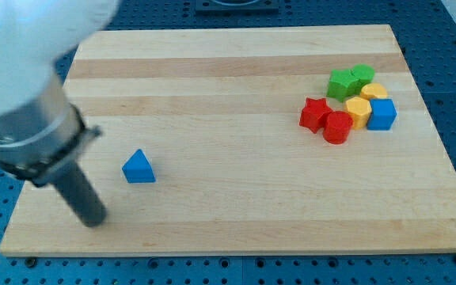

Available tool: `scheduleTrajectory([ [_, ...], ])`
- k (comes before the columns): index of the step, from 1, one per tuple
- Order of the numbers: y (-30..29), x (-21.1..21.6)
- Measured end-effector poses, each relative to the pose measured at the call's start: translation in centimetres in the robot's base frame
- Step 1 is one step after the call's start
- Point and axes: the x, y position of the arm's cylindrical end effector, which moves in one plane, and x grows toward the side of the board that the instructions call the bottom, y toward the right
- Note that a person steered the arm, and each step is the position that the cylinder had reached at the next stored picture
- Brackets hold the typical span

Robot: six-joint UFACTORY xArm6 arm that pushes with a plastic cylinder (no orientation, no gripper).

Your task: Slide the blue triangle to the center of the board

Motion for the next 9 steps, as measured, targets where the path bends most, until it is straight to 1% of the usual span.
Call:
scheduleTrajectory([
  [1, -1.5, -2.9],
  [2, -0.1, -4.9],
  [4, 4.0, -5.2],
  [6, 10.6, -5.4],
  [7, 12.9, -5.4],
  [8, 14.1, -7.0],
  [9, 14.1, -8.8],
])
